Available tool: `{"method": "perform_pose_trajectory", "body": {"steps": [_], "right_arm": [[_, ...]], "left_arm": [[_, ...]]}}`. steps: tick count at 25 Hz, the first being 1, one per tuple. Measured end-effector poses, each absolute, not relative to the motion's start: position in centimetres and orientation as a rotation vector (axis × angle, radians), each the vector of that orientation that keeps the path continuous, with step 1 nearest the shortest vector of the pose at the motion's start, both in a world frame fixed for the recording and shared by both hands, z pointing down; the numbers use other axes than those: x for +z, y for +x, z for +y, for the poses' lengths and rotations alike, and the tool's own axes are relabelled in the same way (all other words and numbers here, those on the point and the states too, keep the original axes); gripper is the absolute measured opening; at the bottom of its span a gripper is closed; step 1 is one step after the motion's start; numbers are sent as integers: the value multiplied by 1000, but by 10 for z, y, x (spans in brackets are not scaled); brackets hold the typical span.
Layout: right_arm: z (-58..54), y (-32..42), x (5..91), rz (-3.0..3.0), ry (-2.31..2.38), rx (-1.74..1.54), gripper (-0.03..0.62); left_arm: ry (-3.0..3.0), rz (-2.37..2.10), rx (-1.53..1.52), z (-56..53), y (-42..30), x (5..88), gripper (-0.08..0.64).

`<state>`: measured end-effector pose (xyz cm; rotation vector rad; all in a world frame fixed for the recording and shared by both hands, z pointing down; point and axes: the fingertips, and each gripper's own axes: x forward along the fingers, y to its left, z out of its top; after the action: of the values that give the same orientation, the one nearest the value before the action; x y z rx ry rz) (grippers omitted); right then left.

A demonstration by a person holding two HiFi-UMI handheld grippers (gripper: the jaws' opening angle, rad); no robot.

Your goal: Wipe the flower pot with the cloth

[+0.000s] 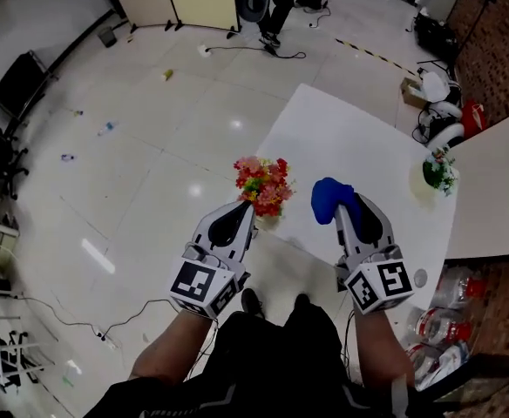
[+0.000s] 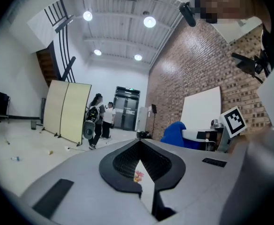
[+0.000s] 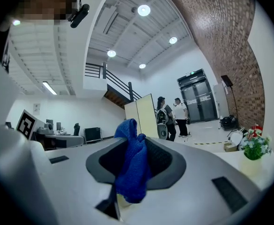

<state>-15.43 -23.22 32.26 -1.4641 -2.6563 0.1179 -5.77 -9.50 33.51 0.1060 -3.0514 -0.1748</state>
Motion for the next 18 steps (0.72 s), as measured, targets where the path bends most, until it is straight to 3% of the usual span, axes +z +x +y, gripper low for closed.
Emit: {"method": "perform_pose_trajectory", "body": {"steps": [18], "right_arm": [[-215,-205,315,-2264,-2013,132,98]], "left_arm": [[-529,-3049,-249,-124,-67,332,-3]]}}
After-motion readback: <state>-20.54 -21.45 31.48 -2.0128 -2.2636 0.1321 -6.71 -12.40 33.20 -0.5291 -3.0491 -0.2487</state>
